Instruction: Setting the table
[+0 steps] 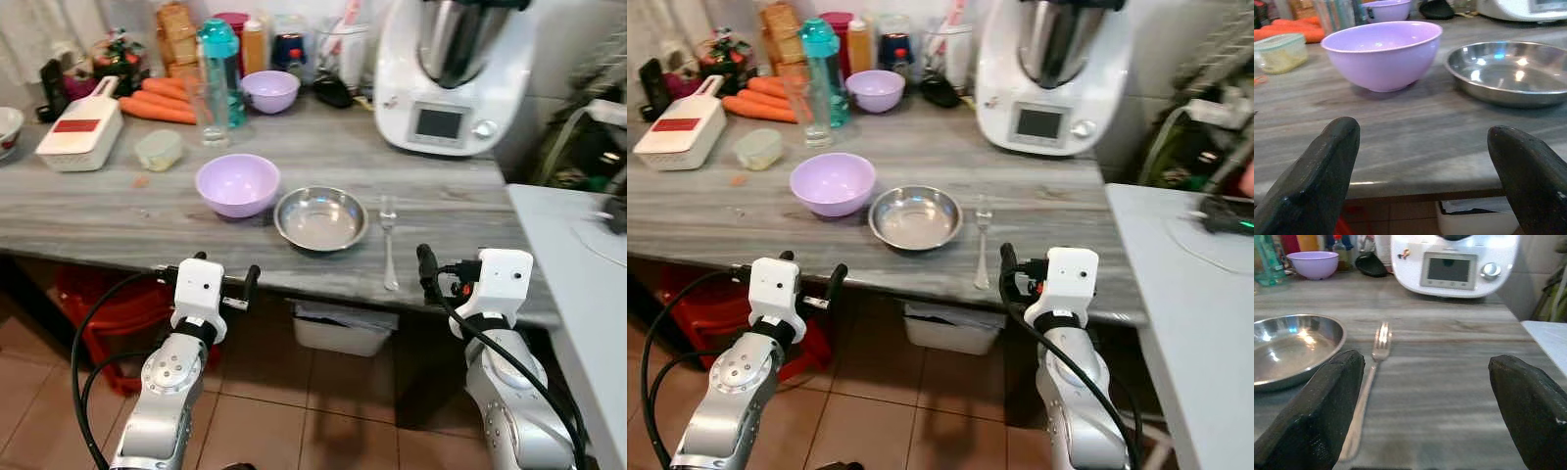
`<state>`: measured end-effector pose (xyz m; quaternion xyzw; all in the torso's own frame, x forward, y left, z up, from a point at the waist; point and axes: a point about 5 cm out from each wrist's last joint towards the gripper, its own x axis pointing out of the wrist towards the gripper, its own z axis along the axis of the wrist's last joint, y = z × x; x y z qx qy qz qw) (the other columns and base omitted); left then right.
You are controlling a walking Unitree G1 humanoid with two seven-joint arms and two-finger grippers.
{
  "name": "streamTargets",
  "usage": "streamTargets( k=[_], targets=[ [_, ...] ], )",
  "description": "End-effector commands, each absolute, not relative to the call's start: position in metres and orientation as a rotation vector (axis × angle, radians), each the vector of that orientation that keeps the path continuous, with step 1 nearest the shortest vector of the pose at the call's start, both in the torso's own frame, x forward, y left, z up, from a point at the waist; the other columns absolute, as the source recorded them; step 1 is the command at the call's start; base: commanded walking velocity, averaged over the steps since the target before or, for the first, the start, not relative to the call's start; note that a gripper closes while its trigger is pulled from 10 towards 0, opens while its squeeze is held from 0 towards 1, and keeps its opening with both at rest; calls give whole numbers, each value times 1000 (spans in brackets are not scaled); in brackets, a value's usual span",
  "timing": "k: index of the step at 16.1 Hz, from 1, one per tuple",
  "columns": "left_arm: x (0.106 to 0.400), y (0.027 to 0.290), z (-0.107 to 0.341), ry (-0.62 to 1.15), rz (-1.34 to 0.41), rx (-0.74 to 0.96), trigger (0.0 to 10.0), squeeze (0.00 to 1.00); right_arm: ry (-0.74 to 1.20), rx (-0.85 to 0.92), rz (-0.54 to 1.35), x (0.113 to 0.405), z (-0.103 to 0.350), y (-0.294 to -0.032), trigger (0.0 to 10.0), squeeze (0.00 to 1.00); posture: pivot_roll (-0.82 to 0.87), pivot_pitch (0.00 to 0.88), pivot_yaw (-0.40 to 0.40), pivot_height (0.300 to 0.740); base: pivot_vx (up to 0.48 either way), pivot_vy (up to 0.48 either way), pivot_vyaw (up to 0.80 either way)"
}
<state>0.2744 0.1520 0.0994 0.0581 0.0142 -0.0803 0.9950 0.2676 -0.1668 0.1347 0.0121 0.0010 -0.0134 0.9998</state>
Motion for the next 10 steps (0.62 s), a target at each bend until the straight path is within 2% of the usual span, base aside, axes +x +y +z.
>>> streamTargets(
  k=[1, 5, 6, 10],
  targets=[
    [275, 151, 98, 34, -159, 126, 10000, 0, 12, 22, -31, 267, 132, -169, 10000, 0, -53, 52, -8, 740, -244, 0, 0],
    [275, 150, 98, 36, -160, 125, 10000, 0, 13, 22, -32, 267, 132, -169, 10000, 0, -55, 52, -9, 740, -296, 0, 0],
    [275, 150, 97, 36, -160, 125, 10000, 0, 13, 21, -31, 267, 132, -169, 10000, 0, -55, 52, -9, 740, 247, 0, 0],
    [275, 149, 98, 35, -161, 127, 10000, 0, 13, 23, -29, 267, 132, -169, 10000, 0, -58, 53, -10, 740, -282, 0, 0]
  ],
)
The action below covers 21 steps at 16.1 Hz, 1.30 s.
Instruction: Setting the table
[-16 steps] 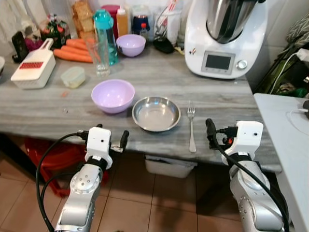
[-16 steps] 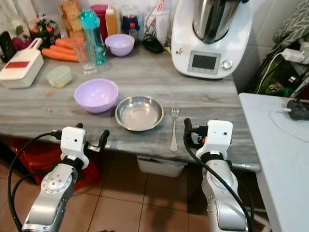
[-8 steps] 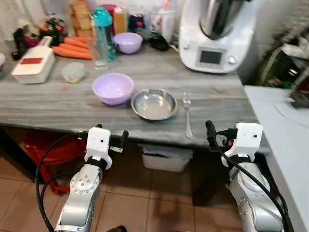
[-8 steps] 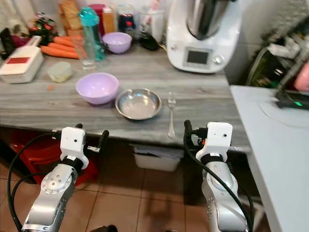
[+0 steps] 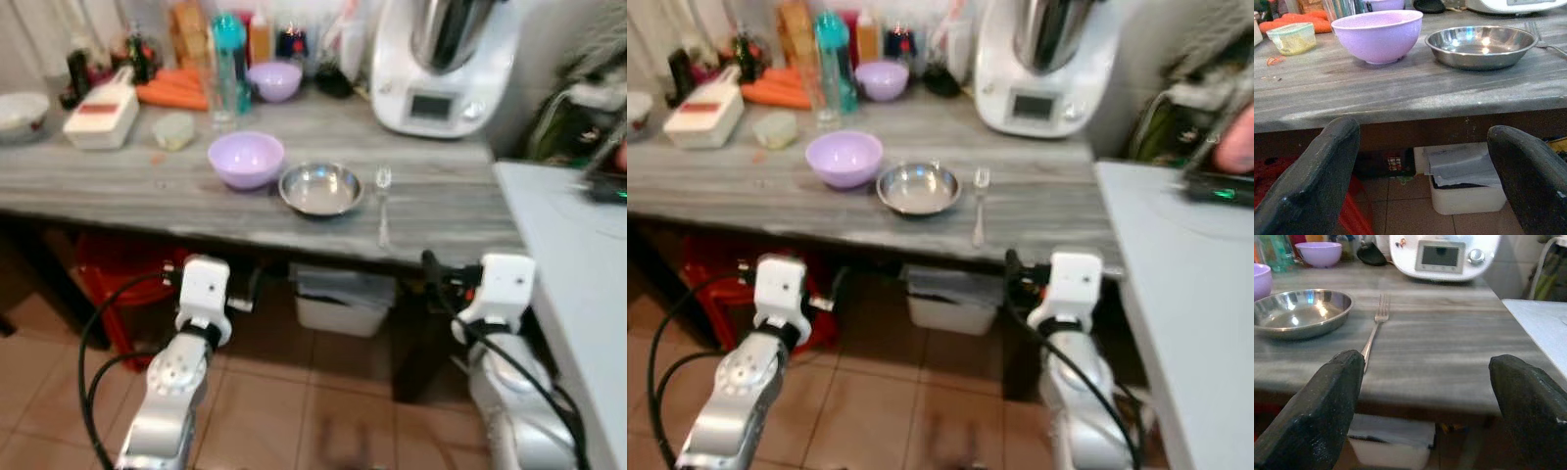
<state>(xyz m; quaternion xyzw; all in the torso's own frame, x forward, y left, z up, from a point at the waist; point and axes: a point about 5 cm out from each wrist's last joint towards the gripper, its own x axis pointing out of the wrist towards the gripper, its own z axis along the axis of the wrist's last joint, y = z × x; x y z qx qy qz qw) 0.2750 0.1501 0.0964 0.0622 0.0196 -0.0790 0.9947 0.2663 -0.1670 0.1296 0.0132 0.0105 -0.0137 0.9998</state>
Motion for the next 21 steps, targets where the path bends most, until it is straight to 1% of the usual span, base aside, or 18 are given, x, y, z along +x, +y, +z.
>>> streamTargets(
  k=[1, 2, 3, 13, 15, 16, 21],
  targets=[
    [275, 149, 98, 34, -161, 128, 10000, 0, 13, 23, -28, 267, 132, -169, 10000, 0, -58, 53, -10, 740, 251, 0, 0],
    [275, 149, 97, 35, -160, 127, 10000, 0, 13, 24, -27, 267, 132, -169, 10000, 0, -58, 53, -10, 740, -262, 0, 0],
    [275, 148, 97, 34, -161, 128, 10000, 0, 13, 25, -26, 267, 132, -169, 10000, 0, -58, 53, -10, 740, 255, 0, 0],
    [275, 147, 97, 28, -172, 138, 10000, 0, 22, 28, -12, 267, 130, -167, 10000, 0, -56, 55, -9, 740, -303, 0, 0],
    [274, 146, 97, 39, -213, 108, 10000, 0, 23, 27, -11, 267, 130, -167, 10000, 0, -55, 50, -9, 740, 0, 0, 0],
    [275, 147, 100, 15, -235, 100, 10000, 0, 23, 26, -9, 268, 130, -167, 10000, 0, -55, 50, -9, 740, 0, 0, 0],
    [276, 148, 103, 5, -253, 96, 10000, 0, 23, 26, -4, 268, 130, -167, 10000, 0, -54, 49, -11, 740, 0, 0, 0]
  ],
)
